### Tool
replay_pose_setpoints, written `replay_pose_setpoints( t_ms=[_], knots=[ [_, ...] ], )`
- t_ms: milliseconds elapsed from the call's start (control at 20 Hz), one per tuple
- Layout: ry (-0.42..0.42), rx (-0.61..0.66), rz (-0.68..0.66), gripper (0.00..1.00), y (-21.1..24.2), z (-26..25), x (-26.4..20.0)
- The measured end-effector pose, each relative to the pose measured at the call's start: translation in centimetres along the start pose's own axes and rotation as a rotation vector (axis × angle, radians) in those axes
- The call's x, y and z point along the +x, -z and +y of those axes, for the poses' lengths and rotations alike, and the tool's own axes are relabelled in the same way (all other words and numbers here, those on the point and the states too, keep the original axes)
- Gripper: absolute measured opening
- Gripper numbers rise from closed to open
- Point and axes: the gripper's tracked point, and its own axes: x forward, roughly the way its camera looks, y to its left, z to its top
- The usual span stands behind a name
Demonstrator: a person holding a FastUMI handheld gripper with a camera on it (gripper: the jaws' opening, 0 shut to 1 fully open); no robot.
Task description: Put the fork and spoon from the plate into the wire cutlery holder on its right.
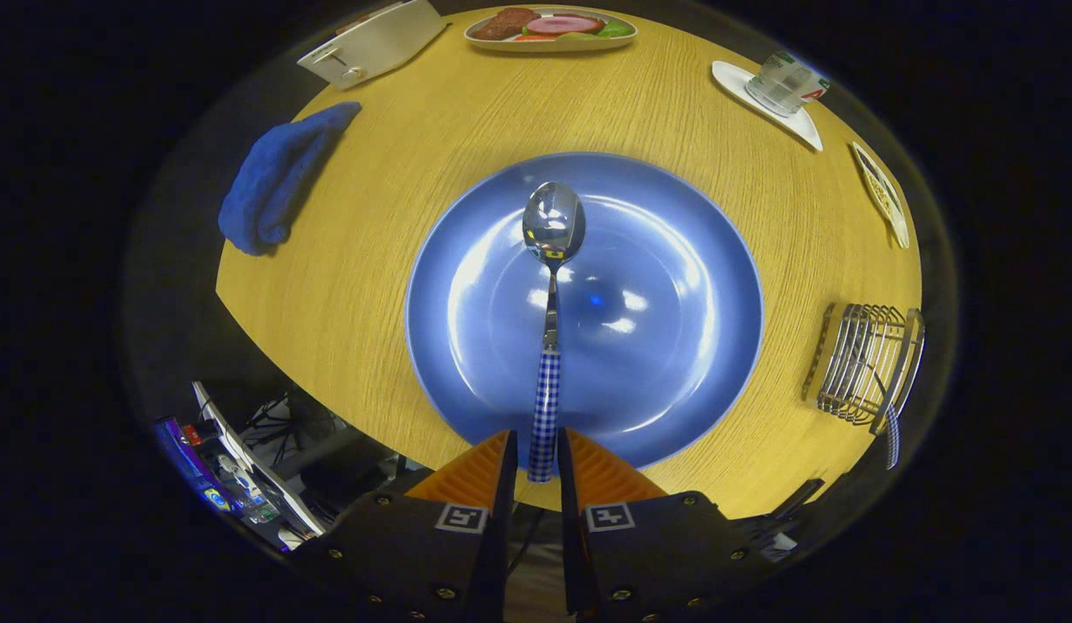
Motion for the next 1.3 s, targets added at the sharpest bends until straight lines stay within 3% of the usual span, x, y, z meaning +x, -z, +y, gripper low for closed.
replay_pose_setpoints(
  t_ms=[100, 150, 250, 300, 350, 800, 1050, 1300],
  knots=[
    [0.0, 0.004, -0.009, 0.27, -0.5, -0.1, -0.2],
    [0.001, 0.01, -0.006, 0.16, 0.0, -0.1, 0.4],
    [0.0, 0.012, -0.007, 0.16, -0.9, -0.6, -0.4],
    [-0.01, 0.029, -0.023, 0.16, -0.8, -0.7, 2.0],
    [-0.008, 0.014, -0.002, 0.05, -1.1, -1.0, 0.2],
    [0.129, -0.231, 0.125, 0.05, 2.5, -6.4, -4.7],
    [0.187, -0.242, 0.145, 0.05, 3.8, -10.3, -7.5],
    [0.166, -0.207, 0.195, 0.05, 6.4, -13.2, -10.6]
  ],
)
